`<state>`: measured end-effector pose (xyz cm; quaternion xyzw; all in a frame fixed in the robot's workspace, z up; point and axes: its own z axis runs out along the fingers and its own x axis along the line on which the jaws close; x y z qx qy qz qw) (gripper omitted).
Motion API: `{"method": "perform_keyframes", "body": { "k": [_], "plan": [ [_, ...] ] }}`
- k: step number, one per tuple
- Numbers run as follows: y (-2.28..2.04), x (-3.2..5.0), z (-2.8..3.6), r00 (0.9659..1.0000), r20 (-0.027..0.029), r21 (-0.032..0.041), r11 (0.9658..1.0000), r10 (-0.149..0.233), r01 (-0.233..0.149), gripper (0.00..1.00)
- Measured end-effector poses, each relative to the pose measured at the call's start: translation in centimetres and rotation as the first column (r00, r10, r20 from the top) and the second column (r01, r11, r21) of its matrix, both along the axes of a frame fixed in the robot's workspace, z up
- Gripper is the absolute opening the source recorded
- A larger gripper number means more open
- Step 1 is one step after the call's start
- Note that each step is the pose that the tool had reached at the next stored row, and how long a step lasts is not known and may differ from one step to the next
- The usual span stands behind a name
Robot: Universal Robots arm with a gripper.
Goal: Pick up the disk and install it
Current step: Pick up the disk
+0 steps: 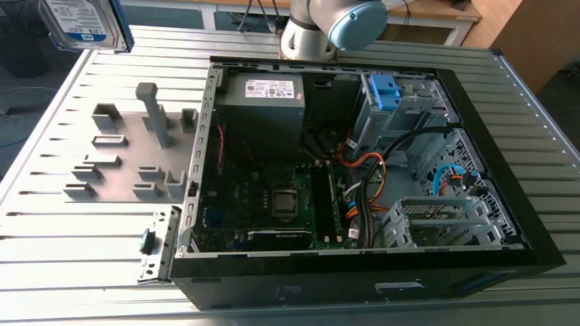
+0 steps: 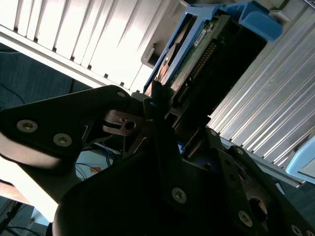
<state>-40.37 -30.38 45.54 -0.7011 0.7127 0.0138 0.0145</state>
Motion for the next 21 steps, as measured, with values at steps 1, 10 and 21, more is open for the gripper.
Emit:
{"method": "perform_keyframes", "body": {
  "k": [1,10,21],
  "plan": [
    [0.00,0.00,0.04,1.0000,0.0000,0.0000,1.0000,0.000,0.000,0.36],
    [0.00,0.00,0.34,1.0000,0.0000,0.0000,1.0000,0.000,0.000,0.36],
    [0.00,0.00,0.74,1.0000,0.0000,0.0000,1.0000,0.000,0.000,0.36]
  ]
}}
